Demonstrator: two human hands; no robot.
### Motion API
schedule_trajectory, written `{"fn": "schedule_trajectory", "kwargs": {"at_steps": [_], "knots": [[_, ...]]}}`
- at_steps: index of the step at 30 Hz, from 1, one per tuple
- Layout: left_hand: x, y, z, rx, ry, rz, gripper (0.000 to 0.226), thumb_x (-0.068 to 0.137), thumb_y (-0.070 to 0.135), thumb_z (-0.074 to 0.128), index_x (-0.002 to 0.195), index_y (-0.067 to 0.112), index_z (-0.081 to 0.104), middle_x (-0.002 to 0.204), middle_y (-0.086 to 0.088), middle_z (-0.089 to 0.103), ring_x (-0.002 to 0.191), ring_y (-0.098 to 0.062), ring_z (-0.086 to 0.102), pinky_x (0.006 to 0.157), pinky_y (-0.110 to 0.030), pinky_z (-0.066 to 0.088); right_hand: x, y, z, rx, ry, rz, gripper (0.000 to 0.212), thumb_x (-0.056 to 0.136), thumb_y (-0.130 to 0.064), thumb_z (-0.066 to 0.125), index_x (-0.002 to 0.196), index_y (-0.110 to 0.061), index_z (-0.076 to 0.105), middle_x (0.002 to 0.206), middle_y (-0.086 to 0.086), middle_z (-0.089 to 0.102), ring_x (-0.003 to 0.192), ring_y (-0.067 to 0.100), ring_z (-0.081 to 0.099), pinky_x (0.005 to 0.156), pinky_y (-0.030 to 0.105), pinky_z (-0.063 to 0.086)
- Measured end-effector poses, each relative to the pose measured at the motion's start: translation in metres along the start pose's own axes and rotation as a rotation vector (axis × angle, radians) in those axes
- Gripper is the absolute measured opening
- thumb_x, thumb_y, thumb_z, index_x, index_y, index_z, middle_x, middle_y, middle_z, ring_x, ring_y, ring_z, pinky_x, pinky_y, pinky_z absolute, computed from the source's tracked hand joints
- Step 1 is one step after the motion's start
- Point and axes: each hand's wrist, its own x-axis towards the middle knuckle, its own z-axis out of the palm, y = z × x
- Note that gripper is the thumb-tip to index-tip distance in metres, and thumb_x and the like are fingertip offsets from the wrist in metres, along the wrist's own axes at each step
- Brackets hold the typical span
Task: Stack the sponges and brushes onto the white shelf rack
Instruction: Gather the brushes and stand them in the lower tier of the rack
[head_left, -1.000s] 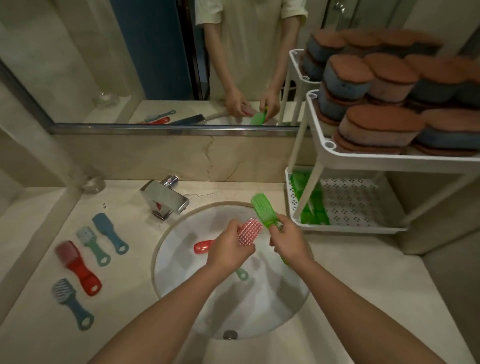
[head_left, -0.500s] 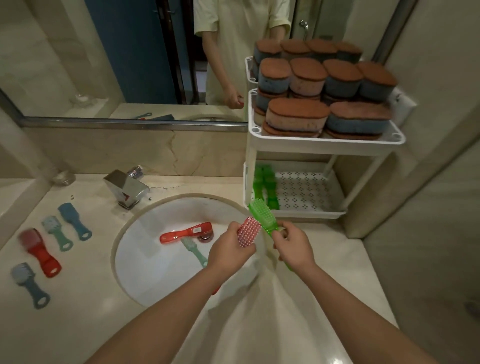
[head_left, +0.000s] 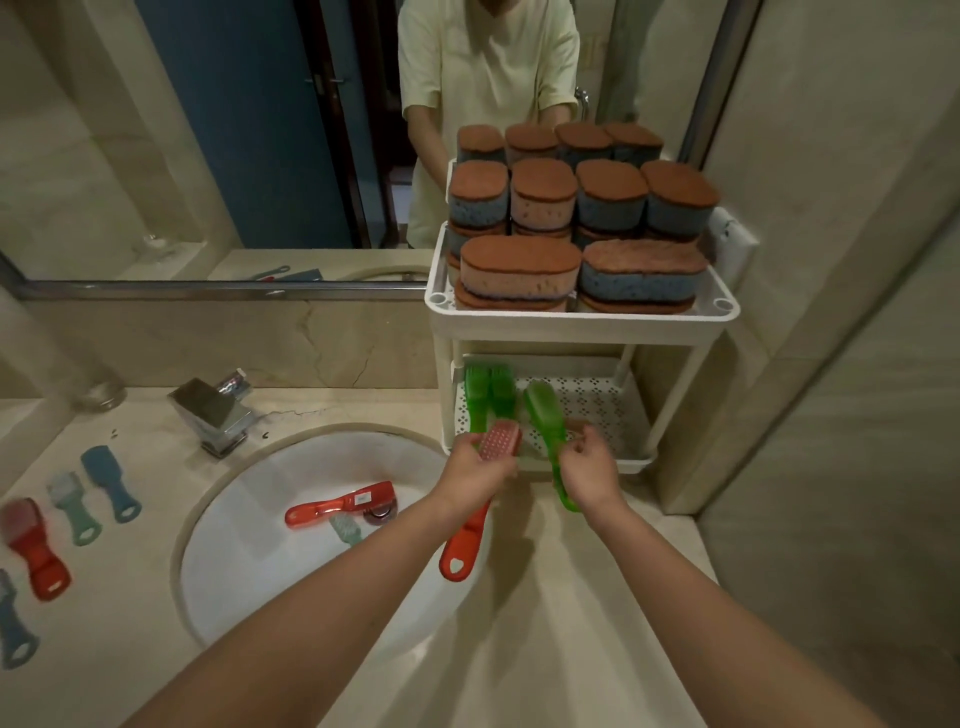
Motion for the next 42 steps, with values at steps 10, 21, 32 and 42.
{"fn": "schedule_trajectory", "kwargs": {"at_steps": [10,21,32,42], "knots": [[0.045,0.012,0.0,-0.065,0.028,-0.142,0.067,0.083,0.008,0.063,0.142,0.02,0.034,0.097,-0.004,0.055,0.084,-0.02,0.057,0.065,-0.028,0.052,0.074,-0.007,0.032,-0.093,-0.058,0.041,0.023,0.09,0.001,0.048,0.096,-0.021,0.05,0.09,0.004,0.056,0.067,0.015,0.05,0.051,0.022,0.036],[0.07,0.007,0.005,-0.217,0.103,-0.191,0.063,0.079,0.002,0.069,0.136,0.015,0.046,0.095,-0.001,0.06,0.091,-0.027,0.066,0.073,-0.032,0.058,0.106,0.011,0.051,-0.115,-0.134,0.141,0.039,0.086,-0.003,0.053,0.124,-0.009,0.055,0.114,0.008,0.065,0.1,0.023,0.061,0.077,0.023,0.043],[0.062,0.01,0.008,-0.188,0.07,-0.153,0.061,0.082,0.004,0.068,0.138,0.016,0.046,0.092,0.001,0.06,0.084,-0.023,0.067,0.068,-0.028,0.059,0.09,0.001,0.033,-0.127,-0.086,0.122,0.022,0.094,-0.014,0.046,0.087,-0.009,0.066,0.09,0.009,0.067,0.064,0.009,0.051,0.053,0.02,0.035],[0.04,0.033,0.017,-0.187,0.129,0.148,0.042,0.09,0.001,0.059,0.131,0.009,0.054,0.117,-0.005,0.066,0.087,0.0,0.061,0.07,-0.007,0.049,0.054,-0.04,0.007,0.428,-0.215,0.23,0.031,0.094,-0.038,0.058,0.096,-0.007,0.062,0.069,0.009,0.062,0.04,0.012,0.048,0.036,0.02,0.031]]}}
